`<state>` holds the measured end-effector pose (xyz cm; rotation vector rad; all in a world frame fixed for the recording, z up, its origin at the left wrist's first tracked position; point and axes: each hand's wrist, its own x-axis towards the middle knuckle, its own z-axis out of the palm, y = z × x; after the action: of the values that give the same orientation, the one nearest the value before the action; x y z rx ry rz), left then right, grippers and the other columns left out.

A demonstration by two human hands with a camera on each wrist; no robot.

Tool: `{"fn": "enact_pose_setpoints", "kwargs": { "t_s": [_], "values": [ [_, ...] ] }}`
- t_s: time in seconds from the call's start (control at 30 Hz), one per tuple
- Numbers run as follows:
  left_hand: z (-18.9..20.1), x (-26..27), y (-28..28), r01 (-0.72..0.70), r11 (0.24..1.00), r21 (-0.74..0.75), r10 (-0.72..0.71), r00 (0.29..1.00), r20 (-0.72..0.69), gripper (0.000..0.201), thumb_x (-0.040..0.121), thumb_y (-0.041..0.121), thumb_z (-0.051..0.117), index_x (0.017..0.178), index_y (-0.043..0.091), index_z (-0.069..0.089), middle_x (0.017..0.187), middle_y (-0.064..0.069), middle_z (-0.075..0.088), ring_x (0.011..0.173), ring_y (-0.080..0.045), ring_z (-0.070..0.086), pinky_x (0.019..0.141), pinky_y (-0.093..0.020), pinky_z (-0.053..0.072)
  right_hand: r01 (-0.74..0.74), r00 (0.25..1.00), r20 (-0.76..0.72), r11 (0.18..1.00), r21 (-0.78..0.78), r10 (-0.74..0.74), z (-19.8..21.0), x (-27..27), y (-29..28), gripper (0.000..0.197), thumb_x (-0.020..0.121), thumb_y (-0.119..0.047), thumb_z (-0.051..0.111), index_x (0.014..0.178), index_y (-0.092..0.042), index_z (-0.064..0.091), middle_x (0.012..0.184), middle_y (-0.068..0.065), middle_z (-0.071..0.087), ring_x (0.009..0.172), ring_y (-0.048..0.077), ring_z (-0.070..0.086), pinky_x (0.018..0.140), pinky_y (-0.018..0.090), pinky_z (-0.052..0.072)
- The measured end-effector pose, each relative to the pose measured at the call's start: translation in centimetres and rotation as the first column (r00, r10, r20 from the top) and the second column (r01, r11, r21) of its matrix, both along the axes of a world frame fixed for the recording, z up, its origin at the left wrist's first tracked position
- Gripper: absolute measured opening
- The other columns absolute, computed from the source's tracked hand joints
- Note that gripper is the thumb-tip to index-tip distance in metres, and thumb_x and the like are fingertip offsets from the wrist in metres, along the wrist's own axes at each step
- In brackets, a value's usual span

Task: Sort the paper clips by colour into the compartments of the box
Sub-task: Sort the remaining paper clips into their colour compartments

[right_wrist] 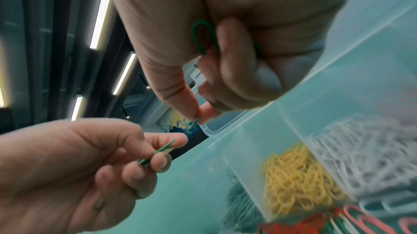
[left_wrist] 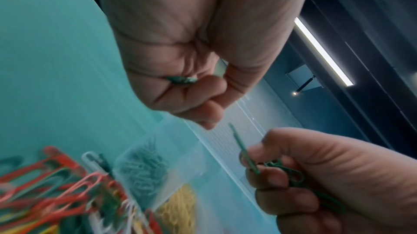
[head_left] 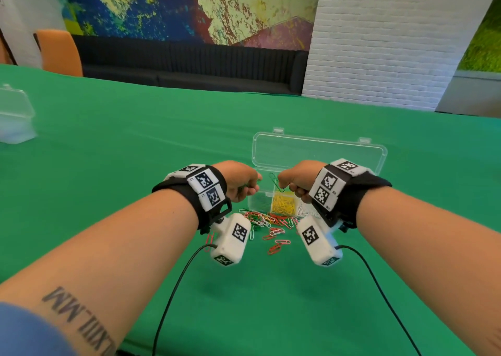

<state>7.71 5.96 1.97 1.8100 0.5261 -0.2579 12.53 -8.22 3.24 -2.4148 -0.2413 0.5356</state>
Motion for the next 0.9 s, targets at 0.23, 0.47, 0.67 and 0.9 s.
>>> {"fn": "enact_pose_setpoints", "kwargs": {
  "t_s": [0.23, 0.47, 0.67, 0.9],
  "values": [
    [2.0, 3.1, 0.1, -0.011, 1.000, 0.011, 0.011, 0.999, -0.043, 0.023, 0.093, 0.008, 0.041, 0.114, 0.001, 0.047, 0.081, -0.012, 0.050, 0.052, -0.016, 0.051, 0.034, -0.015, 0.042, -0.139, 0.981, 0.065, 0.900, -0.412, 0.181, 2.3, 1.2, 3.2, 0.031, 0.090, -0.021, 0.051, 0.061, -0.015, 0.040, 0.065, 0.003, 0.041, 0.053, 0.014, 0.034, 0.051, 0.023, 0.028],
    [2.1, 6.2, 0.5, -0.009, 1.000, 0.006, 0.010, 0.993, -0.121, 0.025, 0.094, 0.018, 0.044, 0.095, -0.005, 0.053, 0.097, -0.019, 0.050, 0.080, -0.028, 0.054, 0.078, -0.038, 0.057, -0.084, 0.993, -0.101, 0.979, -0.186, 0.066, 2.0, 3.7, 4.7, 0.031, 0.093, -0.010, 0.050, 0.063, -0.009, 0.043, 0.054, 0.005, 0.047, 0.035, 0.010, 0.043, 0.039, 0.017, 0.036],
    [2.5, 6.9, 0.3, 0.019, 1.000, -0.012, -0.020, 0.994, -0.111, 0.047, 0.098, 0.019, 0.034, 0.137, -0.009, 0.034, 0.136, -0.032, 0.040, 0.126, -0.042, 0.043, 0.104, -0.045, 0.039, 0.052, 0.978, -0.207, 0.995, 0.084, -0.033, 1.2, 4.8, 5.0, 0.012, 0.090, -0.003, 0.050, 0.082, -0.004, 0.059, 0.092, 0.016, 0.065, 0.090, 0.029, 0.064, 0.100, 0.043, 0.047],
    [2.4, 5.1, 0.9, 0.012, 0.998, 0.059, -0.013, 1.000, 0.013, 0.038, 0.098, 0.015, 0.038, 0.131, -0.002, 0.045, 0.124, -0.019, 0.050, 0.113, -0.030, 0.051, 0.098, -0.037, 0.045, 0.082, 0.972, -0.232, 0.965, 0.249, -0.023, 0.6, 4.6, 3.7, 0.018, 0.093, -0.003, 0.043, 0.103, 0.004, 0.056, 0.113, 0.010, 0.066, 0.081, 0.020, 0.061, 0.074, 0.025, 0.050]
  ]
}}
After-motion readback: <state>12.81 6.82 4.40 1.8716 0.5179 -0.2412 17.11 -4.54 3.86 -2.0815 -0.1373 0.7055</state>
